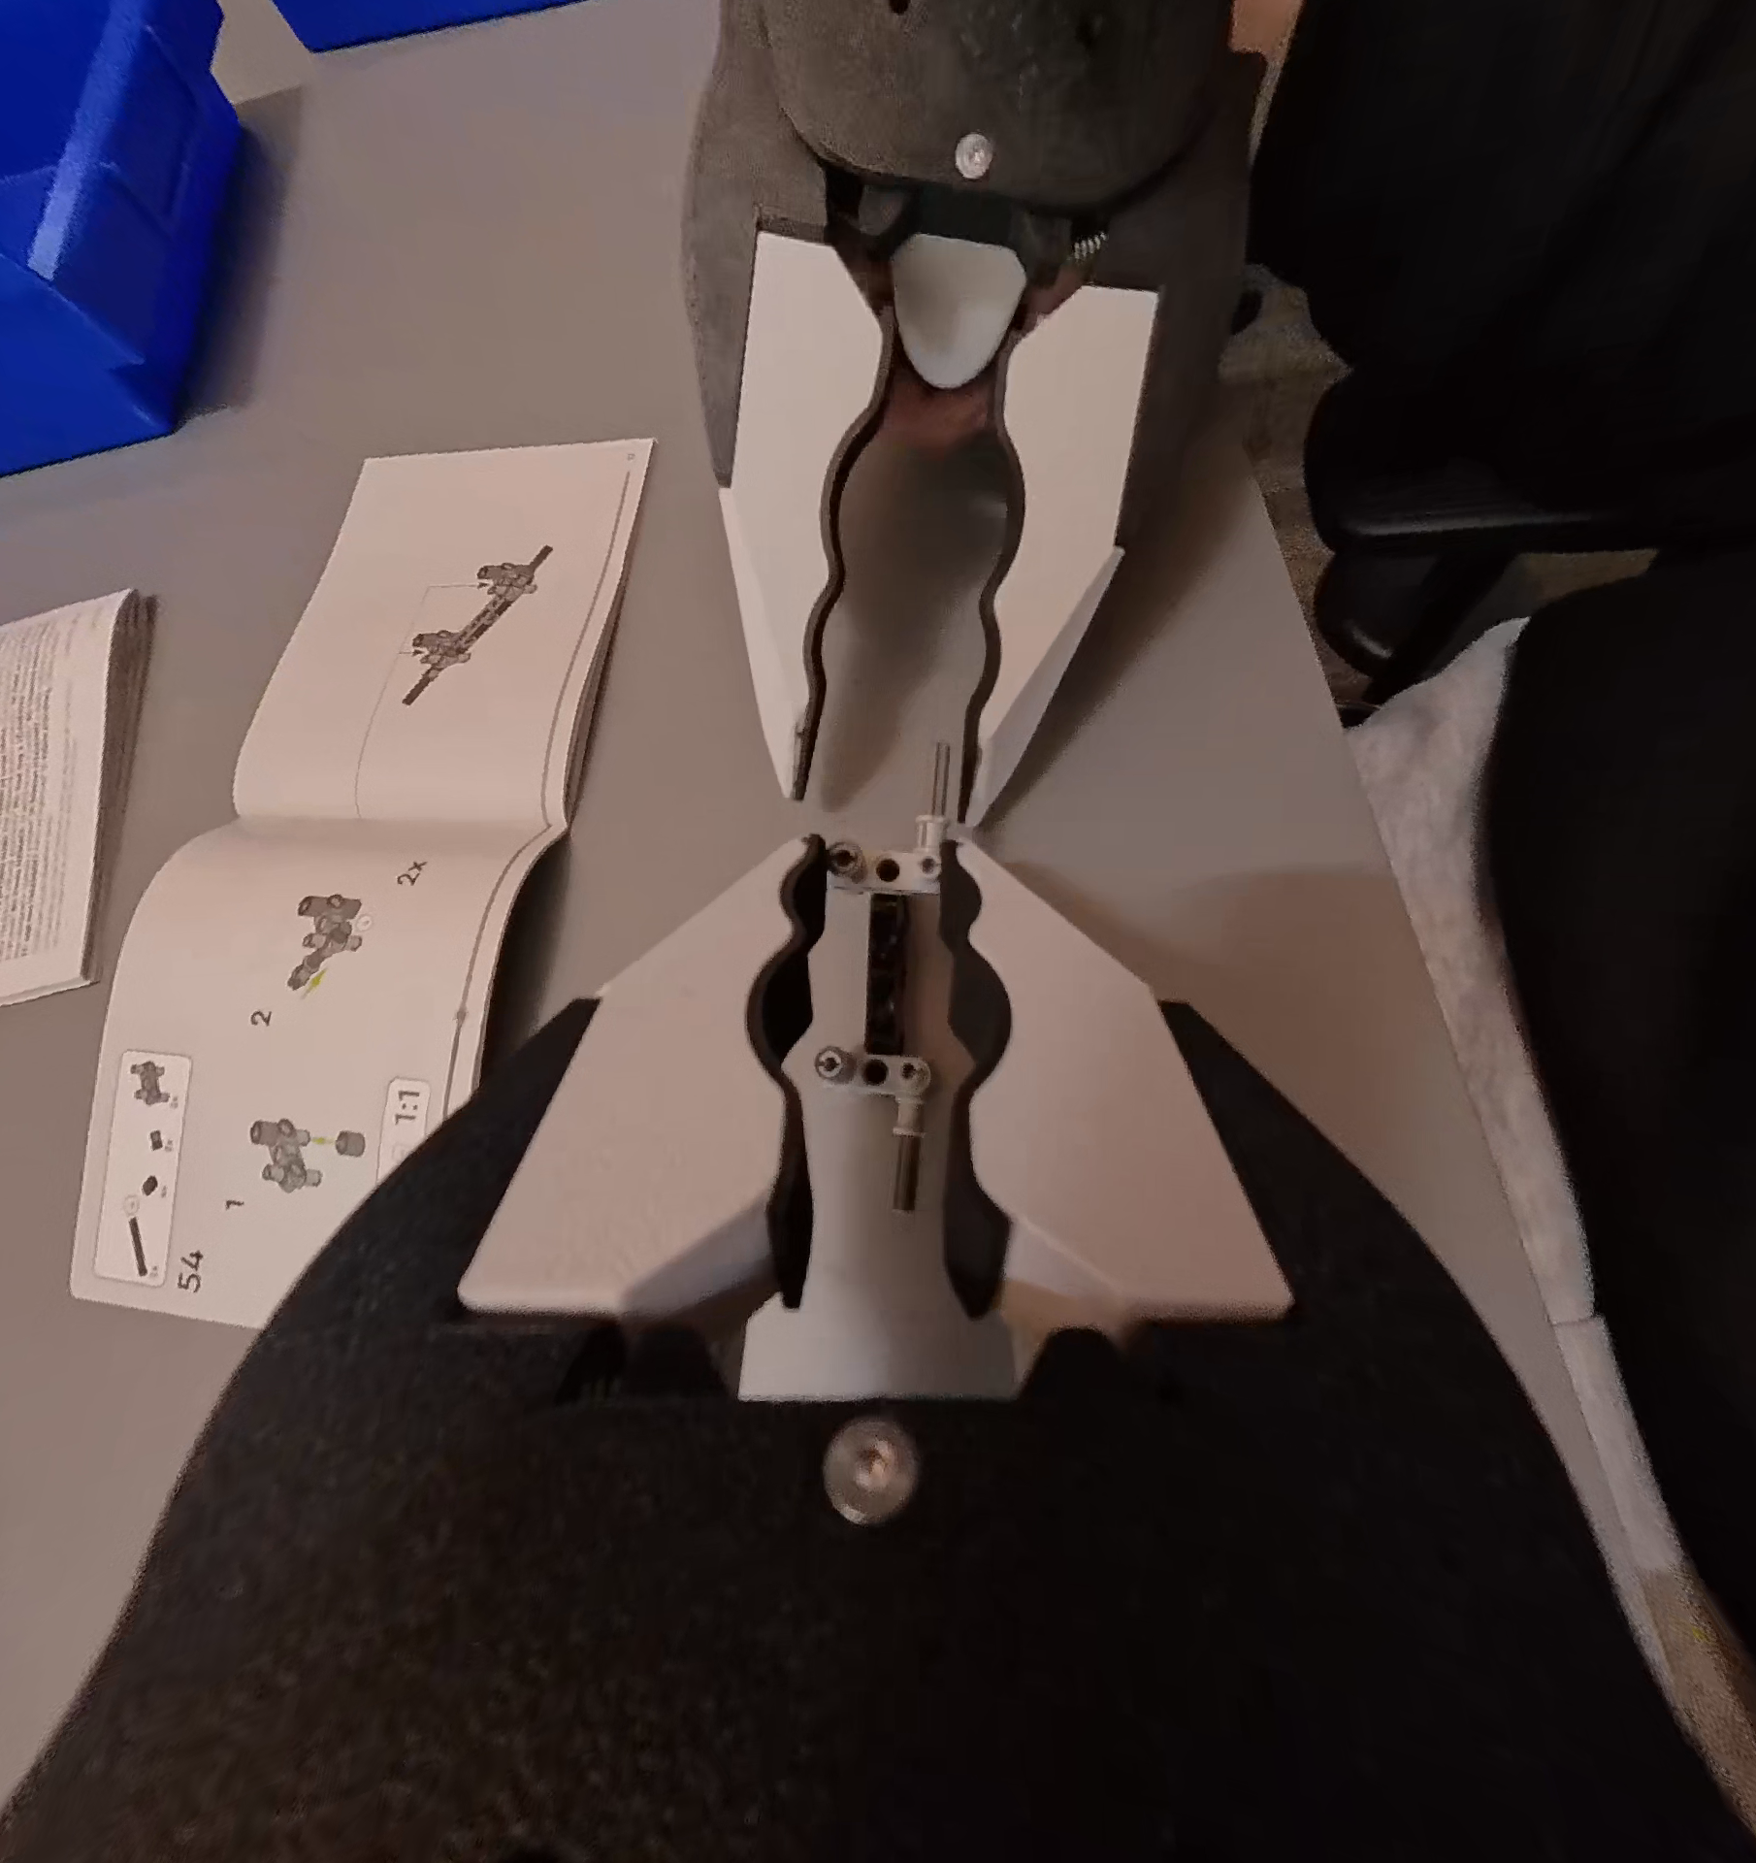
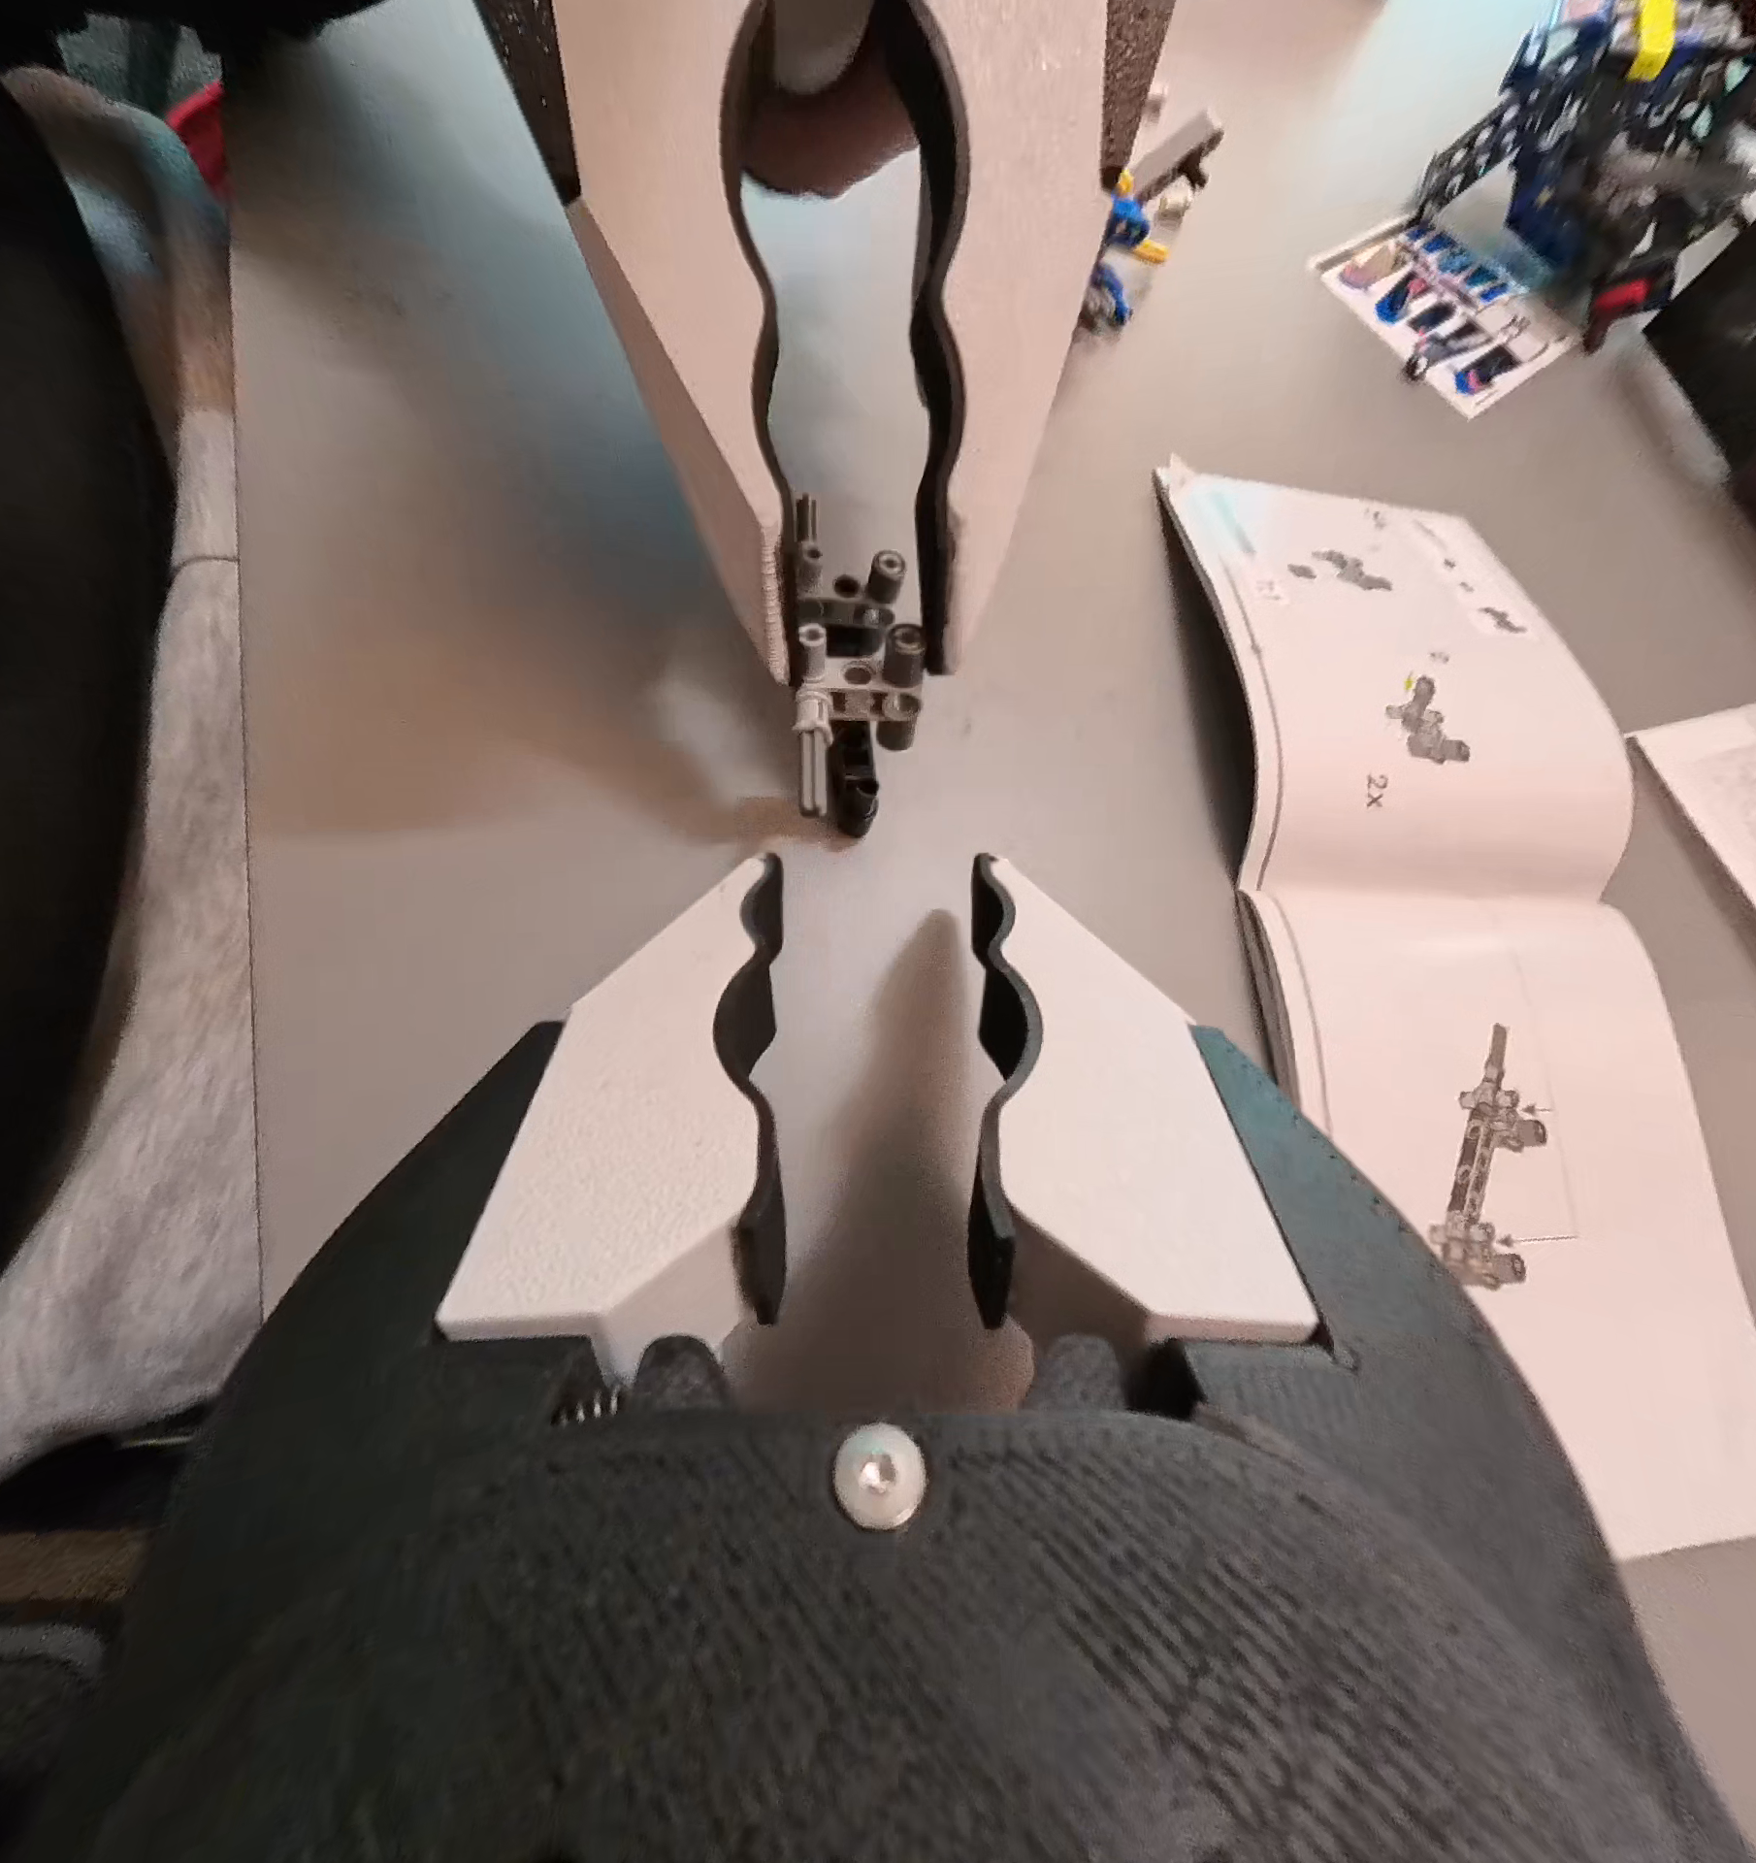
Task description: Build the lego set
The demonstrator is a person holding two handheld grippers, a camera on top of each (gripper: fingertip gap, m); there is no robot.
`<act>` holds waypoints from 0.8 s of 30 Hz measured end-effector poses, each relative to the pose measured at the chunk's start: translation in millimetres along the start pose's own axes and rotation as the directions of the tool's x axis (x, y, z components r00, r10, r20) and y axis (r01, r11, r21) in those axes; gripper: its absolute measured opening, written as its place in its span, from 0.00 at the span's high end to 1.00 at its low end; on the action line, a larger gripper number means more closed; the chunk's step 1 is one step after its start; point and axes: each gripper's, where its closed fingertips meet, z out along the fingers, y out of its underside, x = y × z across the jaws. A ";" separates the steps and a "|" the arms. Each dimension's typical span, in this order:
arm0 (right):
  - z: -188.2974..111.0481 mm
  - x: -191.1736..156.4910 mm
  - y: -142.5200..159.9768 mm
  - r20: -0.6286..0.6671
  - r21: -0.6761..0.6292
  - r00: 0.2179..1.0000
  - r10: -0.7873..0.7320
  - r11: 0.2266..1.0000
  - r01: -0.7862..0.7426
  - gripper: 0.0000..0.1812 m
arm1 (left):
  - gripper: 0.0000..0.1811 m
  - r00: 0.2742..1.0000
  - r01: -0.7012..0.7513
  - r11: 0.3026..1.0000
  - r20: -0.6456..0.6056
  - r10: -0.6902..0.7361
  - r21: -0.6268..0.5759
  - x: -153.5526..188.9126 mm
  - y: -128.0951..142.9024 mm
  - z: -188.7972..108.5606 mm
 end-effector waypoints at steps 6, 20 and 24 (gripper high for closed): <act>8.9 -1.1 -0.7 0.014 -0.030 1.000 -0.004 1.000 0.004 0.82 | 0.90 0.999 -0.021 0.999 -0.031 0.020 -0.033 -1.3 2.3 7.4; 9.5 2.2 -5.0 0.004 -0.008 1.000 0.003 1.000 -0.003 0.82 | 0.90 0.998 -0.051 0.994 -0.051 0.046 -0.096 -0.2 3.9 18.4; 9.6 -1.7 -7.6 0.030 0.003 1.000 0.008 1.000 -0.008 0.83 | 0.90 0.998 -0.024 0.995 -0.056 0.018 -0.095 0.5 3.4 19.1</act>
